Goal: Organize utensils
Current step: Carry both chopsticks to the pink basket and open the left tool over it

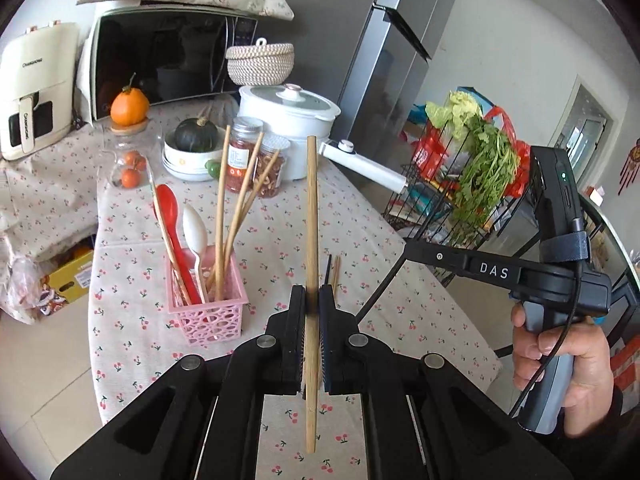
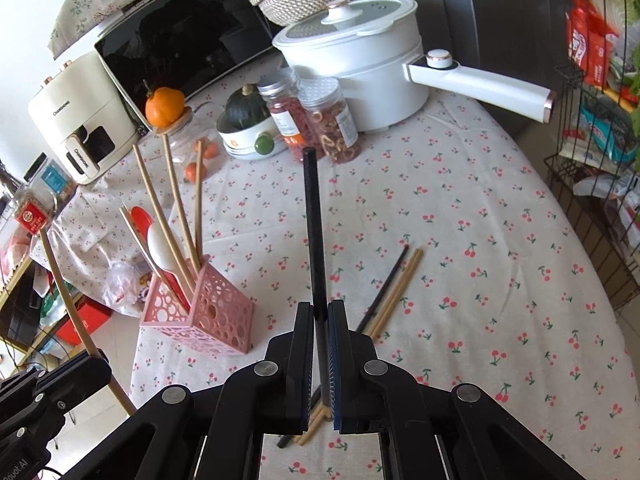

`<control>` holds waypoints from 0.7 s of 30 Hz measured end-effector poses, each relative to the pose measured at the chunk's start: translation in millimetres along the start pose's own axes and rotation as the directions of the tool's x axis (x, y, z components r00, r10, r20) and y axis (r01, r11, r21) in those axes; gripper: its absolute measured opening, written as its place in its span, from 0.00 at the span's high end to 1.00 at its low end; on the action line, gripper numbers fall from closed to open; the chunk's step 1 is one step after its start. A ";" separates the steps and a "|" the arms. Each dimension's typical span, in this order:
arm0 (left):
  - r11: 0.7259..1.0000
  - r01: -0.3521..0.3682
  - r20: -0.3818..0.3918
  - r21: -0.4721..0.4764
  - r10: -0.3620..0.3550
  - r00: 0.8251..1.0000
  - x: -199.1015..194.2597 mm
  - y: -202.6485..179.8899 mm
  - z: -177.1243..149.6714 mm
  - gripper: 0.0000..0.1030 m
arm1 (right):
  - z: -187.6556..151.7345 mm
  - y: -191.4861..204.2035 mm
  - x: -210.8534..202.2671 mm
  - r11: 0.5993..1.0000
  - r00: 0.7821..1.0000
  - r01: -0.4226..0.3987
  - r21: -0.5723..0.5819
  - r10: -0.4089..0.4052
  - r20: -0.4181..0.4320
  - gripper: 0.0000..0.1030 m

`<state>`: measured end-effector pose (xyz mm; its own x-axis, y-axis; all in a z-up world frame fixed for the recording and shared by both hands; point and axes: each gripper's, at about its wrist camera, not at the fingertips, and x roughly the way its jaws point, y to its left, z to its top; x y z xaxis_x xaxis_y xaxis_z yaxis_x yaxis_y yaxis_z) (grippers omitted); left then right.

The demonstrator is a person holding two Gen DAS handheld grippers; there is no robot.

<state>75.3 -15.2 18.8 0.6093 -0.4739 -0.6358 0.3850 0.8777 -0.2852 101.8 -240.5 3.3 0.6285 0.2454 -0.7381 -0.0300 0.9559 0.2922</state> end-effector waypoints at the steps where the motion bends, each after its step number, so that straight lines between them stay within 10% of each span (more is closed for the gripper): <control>1: 1.000 -0.002 0.019 -0.008 0.002 1.000 -4.5 3.3 2.5 0.94 | 0.9 3.9 -2.0 1.000 1.000 -0.003 -0.008 0.003 0.012 0.96; 9: 0.995 -0.029 0.192 -0.093 0.046 0.980 -34.8 33.3 23.3 0.94 | 8.1 32.0 -16.3 0.997 0.993 -0.056 -0.057 0.062 0.101 0.96; 21: 0.979 -0.129 0.421 -0.157 0.185 0.888 -46.3 59.0 45.4 0.94 | 14.4 60.2 -37.0 0.984 0.972 -0.121 -0.130 0.144 0.185 0.96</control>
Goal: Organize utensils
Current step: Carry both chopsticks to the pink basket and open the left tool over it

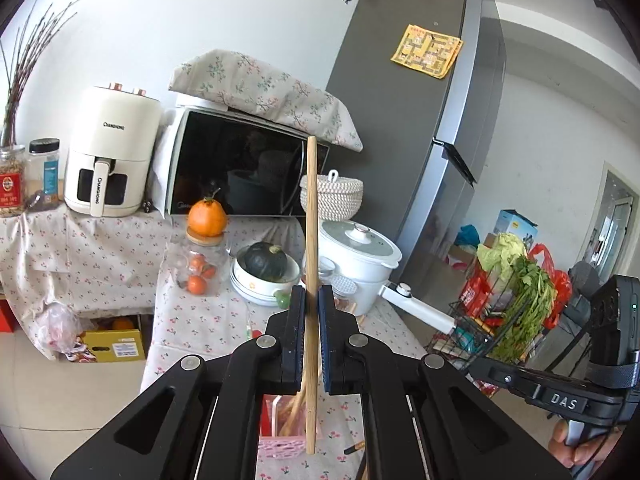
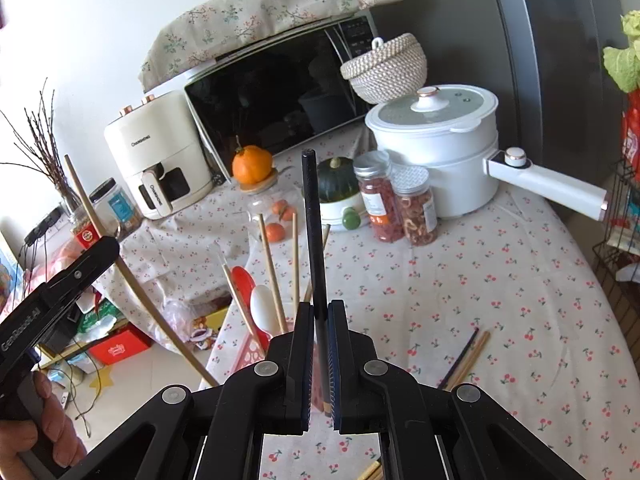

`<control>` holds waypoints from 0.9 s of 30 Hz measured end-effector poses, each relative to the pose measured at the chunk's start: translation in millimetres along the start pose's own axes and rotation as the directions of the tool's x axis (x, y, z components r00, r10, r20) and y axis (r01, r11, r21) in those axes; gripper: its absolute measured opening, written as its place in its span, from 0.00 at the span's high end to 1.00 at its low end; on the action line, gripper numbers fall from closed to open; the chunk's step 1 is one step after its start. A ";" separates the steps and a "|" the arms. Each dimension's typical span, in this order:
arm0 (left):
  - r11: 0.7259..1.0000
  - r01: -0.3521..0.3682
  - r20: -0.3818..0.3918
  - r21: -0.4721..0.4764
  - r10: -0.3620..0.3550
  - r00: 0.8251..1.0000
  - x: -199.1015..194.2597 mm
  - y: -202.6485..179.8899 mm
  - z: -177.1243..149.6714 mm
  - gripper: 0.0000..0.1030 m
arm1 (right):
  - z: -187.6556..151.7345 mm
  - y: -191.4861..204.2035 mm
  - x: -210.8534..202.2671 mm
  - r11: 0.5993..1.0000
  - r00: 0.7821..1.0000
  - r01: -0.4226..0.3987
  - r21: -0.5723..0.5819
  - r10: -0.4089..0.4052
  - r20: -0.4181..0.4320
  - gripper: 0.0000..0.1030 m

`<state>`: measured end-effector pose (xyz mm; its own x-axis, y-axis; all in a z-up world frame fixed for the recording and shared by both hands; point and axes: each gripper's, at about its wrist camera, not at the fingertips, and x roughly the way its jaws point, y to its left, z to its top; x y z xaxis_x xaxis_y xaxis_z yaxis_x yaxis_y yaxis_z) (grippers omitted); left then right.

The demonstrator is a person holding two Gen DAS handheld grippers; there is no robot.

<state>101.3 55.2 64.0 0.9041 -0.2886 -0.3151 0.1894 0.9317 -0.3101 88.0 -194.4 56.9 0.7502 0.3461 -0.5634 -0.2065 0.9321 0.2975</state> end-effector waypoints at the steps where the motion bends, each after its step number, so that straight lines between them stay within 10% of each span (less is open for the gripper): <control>1: 1.000 -0.016 0.014 0.004 0.016 1.000 3.6 1.3 -1.1 0.94 | 0.1 1.5 -0.3 1.000 1.000 -0.002 -0.003 0.002 0.003 0.96; 18: 0.993 -0.072 -0.127 0.098 0.084 0.988 67.5 11.5 -41.7 0.92 | -4.3 0.7 -0.8 1.000 1.000 0.005 -0.015 -0.005 0.001 0.96; 23: 0.998 -0.053 -0.182 0.021 0.056 0.982 57.6 16.7 -40.8 0.43 | -2.2 5.4 -3.7 1.000 1.000 -0.004 -0.026 0.005 0.022 0.96; 27: 0.999 -0.052 -0.221 -0.005 0.050 0.974 41.3 23.4 -40.2 0.36 | 2.8 15.1 -8.5 0.999 0.998 -0.022 -0.049 0.025 0.064 0.96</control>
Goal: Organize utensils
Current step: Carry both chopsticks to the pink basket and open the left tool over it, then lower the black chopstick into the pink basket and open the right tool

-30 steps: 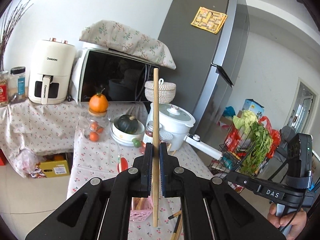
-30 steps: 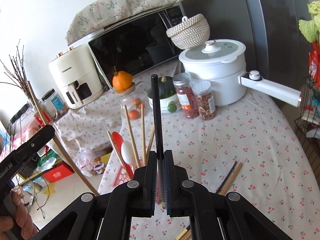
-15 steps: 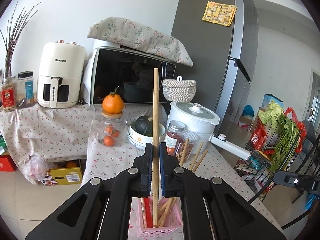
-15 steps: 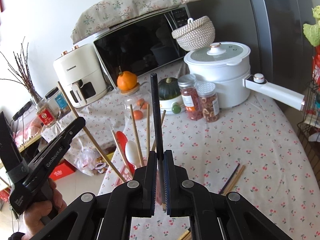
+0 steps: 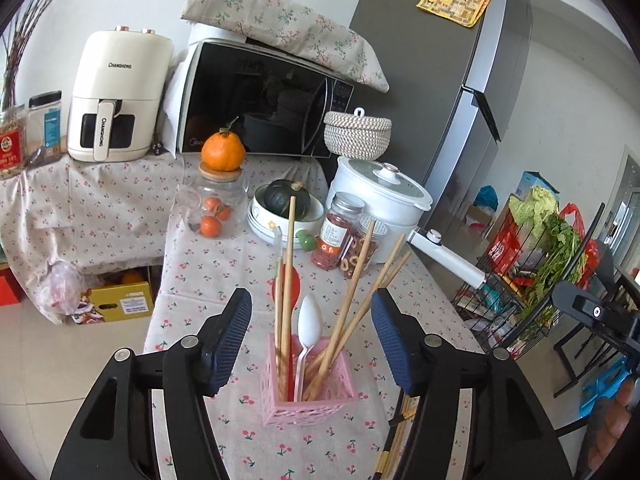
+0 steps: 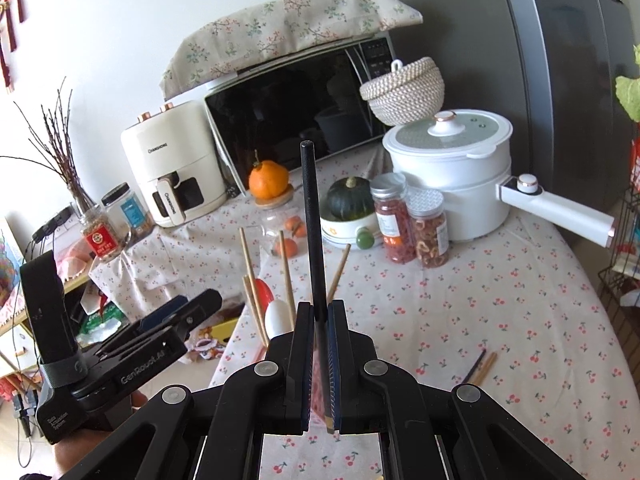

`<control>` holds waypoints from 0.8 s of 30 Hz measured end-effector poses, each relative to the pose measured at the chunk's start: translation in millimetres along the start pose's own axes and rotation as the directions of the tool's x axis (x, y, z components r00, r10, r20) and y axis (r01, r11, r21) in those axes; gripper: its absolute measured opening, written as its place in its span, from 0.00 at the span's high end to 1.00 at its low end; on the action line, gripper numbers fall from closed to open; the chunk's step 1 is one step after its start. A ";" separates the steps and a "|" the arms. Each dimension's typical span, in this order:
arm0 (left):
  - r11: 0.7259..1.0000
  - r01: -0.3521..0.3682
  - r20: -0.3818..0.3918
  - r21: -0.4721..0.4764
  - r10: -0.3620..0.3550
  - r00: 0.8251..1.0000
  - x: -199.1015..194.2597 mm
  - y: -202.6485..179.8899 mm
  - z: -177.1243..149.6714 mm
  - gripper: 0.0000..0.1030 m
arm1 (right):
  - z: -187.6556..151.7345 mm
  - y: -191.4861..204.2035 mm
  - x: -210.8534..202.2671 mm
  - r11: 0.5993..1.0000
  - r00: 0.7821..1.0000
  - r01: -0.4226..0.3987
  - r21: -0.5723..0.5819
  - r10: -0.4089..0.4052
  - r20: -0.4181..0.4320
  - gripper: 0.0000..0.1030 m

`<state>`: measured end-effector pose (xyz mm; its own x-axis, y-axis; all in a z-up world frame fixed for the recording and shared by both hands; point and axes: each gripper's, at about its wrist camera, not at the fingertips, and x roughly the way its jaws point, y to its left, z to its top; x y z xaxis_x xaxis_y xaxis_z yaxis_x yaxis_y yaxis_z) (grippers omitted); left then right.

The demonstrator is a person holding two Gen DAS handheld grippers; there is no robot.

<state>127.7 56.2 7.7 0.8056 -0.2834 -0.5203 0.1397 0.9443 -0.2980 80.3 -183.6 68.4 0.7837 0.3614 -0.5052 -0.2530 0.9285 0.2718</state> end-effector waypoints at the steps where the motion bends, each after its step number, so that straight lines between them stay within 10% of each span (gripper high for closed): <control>1: 1.000 -0.006 -0.018 -0.006 0.006 1.000 -2.7 3.1 -1.8 0.36 | 1.7 2.4 -0.7 1.000 1.000 -0.006 -0.002 0.006 0.012 0.96; 17: 0.989 -0.150 -0.254 0.016 0.149 0.956 -15.6 53.5 -42.4 0.34 | 17.3 38.4 29.6 0.998 0.985 -0.064 -0.007 0.065 0.163 0.96; 24: 0.993 -0.122 -0.262 0.012 0.121 0.958 -15.6 51.9 -39.9 0.34 | 8.4 44.0 69.1 1.000 0.998 -0.001 0.001 0.001 0.067 0.96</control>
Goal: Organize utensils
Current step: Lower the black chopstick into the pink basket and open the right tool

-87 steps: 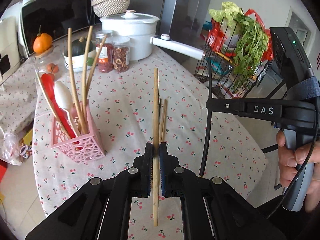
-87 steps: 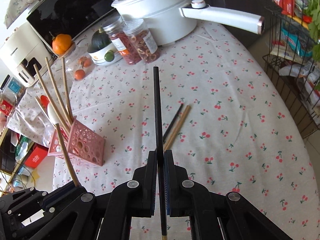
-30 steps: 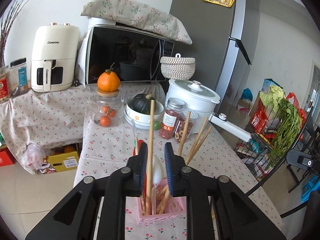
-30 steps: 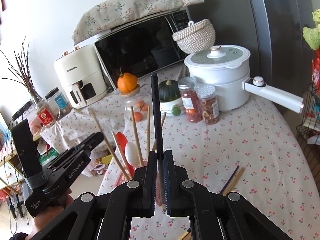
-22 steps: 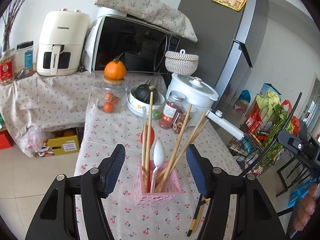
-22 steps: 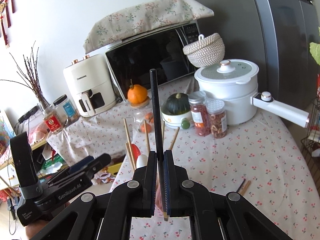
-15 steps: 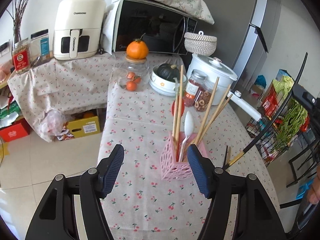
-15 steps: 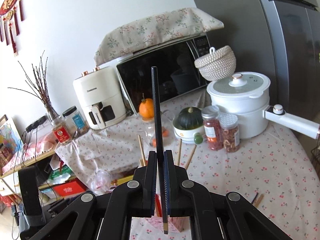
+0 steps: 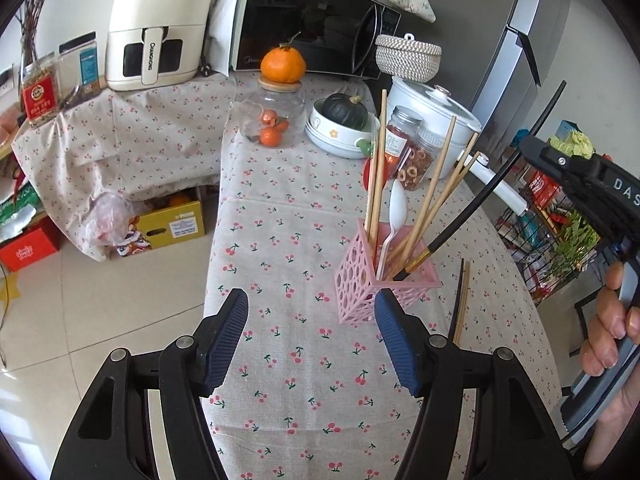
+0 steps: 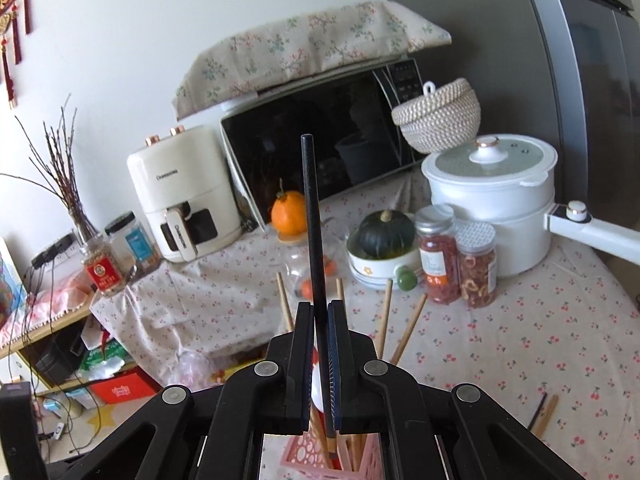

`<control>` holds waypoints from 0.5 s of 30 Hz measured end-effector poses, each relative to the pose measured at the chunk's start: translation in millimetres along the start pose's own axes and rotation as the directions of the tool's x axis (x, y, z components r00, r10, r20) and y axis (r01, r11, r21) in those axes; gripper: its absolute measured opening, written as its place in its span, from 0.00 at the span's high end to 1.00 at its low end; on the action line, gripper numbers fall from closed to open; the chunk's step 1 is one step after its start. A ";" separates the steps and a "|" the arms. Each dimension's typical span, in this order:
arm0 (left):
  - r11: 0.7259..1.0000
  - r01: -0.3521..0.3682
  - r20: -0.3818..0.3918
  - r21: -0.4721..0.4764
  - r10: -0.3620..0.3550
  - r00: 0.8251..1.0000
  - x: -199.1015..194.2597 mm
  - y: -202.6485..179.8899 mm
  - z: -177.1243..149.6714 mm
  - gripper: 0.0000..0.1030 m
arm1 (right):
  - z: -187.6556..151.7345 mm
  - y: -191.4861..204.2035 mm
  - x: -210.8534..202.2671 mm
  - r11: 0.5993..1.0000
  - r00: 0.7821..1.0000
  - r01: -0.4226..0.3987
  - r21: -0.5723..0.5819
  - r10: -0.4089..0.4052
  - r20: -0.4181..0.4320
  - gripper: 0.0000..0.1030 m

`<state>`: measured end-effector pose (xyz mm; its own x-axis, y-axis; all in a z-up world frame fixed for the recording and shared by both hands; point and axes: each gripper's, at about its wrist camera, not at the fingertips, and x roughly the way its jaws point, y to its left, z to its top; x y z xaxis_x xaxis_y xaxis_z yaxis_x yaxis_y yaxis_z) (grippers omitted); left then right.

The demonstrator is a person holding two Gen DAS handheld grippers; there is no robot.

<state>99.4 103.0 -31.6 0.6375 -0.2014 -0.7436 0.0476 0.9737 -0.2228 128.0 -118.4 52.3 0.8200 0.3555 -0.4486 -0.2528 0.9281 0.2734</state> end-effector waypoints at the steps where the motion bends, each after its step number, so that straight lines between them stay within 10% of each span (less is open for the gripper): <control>1: 1.000 0.003 -0.001 0.004 -0.003 1.000 0.3 -1.2 0.5 0.34 | -3.0 0.8 7.8 1.000 0.999 0.010 -0.004 -0.010 -0.033 0.95; 7: 1.000 0.012 -0.014 0.017 -0.012 1.000 2.2 -8.3 -1.3 0.33 | -12.0 -12.1 23.3 0.999 0.996 0.004 0.044 -0.001 -0.089 0.88; 11: 0.999 0.019 -0.027 0.026 -0.018 0.999 4.1 -12.6 -2.2 0.33 | -7.4 -22.5 8.7 0.998 0.998 -0.002 0.067 0.006 -0.064 0.61; 15: 0.999 0.026 -0.041 0.043 -0.025 0.999 6.9 -21.3 -5.1 0.33 | -4.0 -34.8 -5.9 0.998 0.998 0.025 0.050 -0.022 -0.057 0.55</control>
<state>98.9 80.3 -35.2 0.6040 -0.2294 -0.7632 0.0976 0.9718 -0.2148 130.0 -152.4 42.0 0.7950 0.3404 -0.5020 -0.2060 0.9300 0.3044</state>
